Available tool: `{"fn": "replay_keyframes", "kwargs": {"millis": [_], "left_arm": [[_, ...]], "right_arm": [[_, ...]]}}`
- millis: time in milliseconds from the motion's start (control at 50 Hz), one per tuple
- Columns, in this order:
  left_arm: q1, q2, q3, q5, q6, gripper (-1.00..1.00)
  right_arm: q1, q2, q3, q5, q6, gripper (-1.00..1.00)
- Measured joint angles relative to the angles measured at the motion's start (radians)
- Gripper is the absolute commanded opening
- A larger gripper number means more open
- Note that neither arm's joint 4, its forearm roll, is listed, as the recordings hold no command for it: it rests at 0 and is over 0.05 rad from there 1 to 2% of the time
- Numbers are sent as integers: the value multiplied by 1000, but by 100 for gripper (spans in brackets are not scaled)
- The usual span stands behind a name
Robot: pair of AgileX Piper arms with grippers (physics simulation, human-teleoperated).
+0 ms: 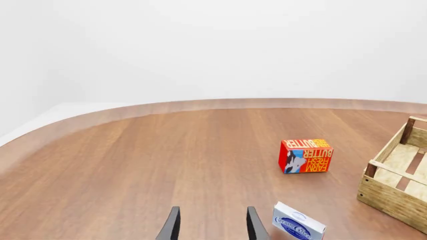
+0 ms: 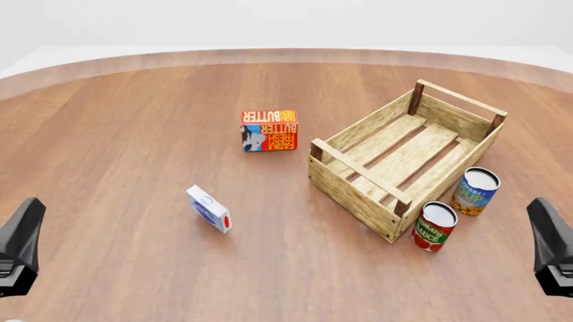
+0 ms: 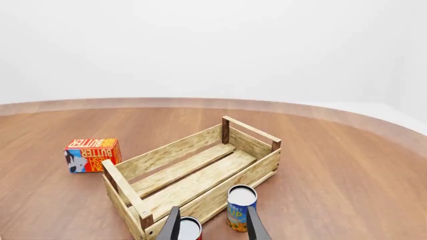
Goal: Pick up the tomato sauce, and put it in the wooden tray.
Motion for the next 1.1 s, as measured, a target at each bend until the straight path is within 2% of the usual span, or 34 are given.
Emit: {"fn": "replay_keyframes", "kwargs": {"millis": [180,300,640,860,1100], "left_arm": [[0,3,-2,-1,0,100],[0,4,-2,-1,0,100],[0,4,-3,-1,0,100],[0,5,-3,-1,0,100],[0,5,-3,-1,0,100]], "right_arm": [[7,34,-9,-7,-8,100],[42,100,-46,-12,-25,100],[166,406,-227,-32,-175,100],[192,603,-355,62,-251,100],[175,708,-459,258,-328,100]]}}
